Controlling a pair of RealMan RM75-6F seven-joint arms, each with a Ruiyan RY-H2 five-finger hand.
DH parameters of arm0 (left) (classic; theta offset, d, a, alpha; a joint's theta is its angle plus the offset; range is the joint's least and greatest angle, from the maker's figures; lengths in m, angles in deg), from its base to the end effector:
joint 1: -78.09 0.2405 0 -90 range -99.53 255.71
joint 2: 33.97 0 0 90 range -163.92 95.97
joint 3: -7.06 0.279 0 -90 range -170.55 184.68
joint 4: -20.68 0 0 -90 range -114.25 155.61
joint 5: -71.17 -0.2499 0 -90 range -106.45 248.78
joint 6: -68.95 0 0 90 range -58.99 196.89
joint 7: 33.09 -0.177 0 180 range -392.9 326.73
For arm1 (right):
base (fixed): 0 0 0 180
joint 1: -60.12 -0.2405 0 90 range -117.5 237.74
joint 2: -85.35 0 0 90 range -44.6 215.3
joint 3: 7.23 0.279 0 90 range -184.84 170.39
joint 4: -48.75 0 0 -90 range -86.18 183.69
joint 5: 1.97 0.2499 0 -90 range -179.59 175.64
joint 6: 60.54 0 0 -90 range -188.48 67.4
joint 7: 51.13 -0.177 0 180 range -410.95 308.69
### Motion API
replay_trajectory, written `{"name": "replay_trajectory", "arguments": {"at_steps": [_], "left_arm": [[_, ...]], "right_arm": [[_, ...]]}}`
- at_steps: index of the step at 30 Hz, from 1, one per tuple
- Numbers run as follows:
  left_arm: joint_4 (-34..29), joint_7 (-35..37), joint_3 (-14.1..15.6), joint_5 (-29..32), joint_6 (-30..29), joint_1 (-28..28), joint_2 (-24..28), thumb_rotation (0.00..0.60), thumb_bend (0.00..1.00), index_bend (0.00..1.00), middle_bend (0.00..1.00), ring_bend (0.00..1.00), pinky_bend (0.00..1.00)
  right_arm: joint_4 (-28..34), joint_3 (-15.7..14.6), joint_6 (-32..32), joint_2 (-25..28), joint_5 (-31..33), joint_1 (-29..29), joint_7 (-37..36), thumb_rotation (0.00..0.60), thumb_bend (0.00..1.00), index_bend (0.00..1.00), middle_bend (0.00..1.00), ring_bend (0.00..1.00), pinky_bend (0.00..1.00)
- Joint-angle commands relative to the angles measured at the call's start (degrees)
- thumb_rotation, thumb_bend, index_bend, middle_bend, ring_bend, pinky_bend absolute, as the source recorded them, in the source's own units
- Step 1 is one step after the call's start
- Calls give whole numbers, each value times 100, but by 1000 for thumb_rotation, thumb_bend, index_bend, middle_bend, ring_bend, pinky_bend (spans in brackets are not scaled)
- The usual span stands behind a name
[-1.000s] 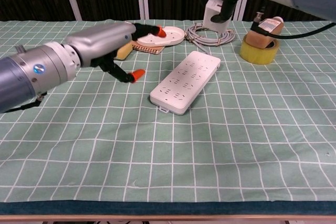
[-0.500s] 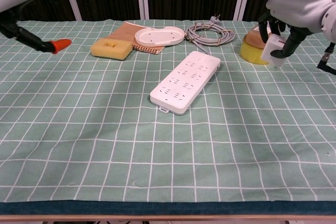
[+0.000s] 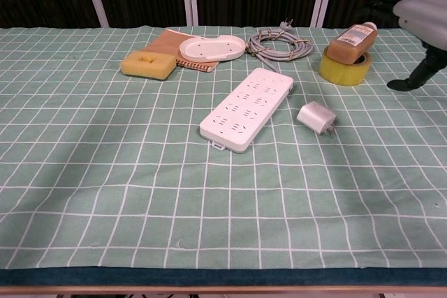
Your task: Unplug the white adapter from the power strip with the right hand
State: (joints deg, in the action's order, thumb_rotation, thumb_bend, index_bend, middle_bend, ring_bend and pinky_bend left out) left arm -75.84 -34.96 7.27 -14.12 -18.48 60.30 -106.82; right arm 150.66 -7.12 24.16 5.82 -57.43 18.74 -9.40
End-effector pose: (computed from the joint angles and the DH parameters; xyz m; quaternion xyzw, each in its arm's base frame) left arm -0.2594 0.2673 0.0714 -0.6063 -0.3854 -0.4924 0.4912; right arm -0.1794 -0.3523 0.0228 0.6927 -0.2696 0.3167 0.5893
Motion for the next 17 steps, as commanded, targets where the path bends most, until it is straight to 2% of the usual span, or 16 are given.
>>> {"name": "replay_trajectory", "arguments": {"at_steps": [1,5,9,13,17], "left_arm": [[160,140,123,-164,-272,246,117,600,119,71,30,13,91],[451,252,194,-287,-564,517,237,600,40,25,1,0,52],[763,462,261,-291,-717,746,311,600,5,1,0,0,20],[1110,647,309,-318,-797,923,320,600,0,0,0,0,0],[1421,823,320,-192,-723,1077,267,600,0,0,0,0,0]], "right_arm": [[64,-560,570,327,-1038,727,-881,600,276,0,0,0,3],[-251,-1047,1166,564,-1924,1442,-1751,600,185,0,0,0,0],[-731,-1398,1569,717,-2347,2073,-2531,600,131,0,0,0,0],[-1276,-1489,1811,764,-2561,2557,-3192,600,125,0,0,0,0],[-1659,-1344,1955,790,-2596,2907,-3747,600,124,0,0,0,0]]}}
